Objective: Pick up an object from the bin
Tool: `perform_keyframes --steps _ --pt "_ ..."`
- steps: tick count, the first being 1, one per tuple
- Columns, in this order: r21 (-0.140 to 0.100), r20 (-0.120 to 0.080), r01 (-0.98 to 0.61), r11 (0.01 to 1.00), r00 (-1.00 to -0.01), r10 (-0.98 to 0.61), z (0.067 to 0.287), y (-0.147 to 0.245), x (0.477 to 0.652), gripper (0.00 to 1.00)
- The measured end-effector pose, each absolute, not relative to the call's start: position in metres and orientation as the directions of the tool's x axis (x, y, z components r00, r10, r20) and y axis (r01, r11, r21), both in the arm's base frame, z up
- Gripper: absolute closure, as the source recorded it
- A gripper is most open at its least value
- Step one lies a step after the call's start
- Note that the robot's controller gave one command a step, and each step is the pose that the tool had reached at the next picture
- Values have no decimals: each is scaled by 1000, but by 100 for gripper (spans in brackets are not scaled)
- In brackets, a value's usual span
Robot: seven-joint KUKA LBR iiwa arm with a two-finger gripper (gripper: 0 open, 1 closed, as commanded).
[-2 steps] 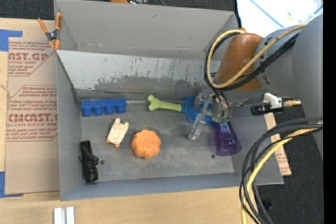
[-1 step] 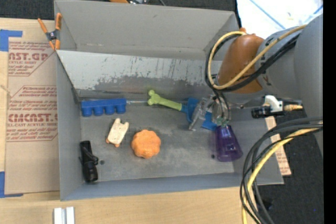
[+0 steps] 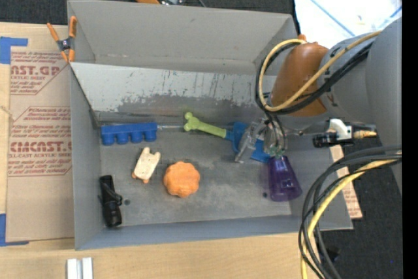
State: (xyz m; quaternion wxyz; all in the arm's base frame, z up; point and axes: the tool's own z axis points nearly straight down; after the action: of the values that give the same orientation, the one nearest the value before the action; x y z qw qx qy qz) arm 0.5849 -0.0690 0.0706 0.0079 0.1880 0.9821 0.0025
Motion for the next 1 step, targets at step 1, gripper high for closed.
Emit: perform_keyframes --steps 1 --pt "7 -8 369 929 -929 369 90 -68 583 100"
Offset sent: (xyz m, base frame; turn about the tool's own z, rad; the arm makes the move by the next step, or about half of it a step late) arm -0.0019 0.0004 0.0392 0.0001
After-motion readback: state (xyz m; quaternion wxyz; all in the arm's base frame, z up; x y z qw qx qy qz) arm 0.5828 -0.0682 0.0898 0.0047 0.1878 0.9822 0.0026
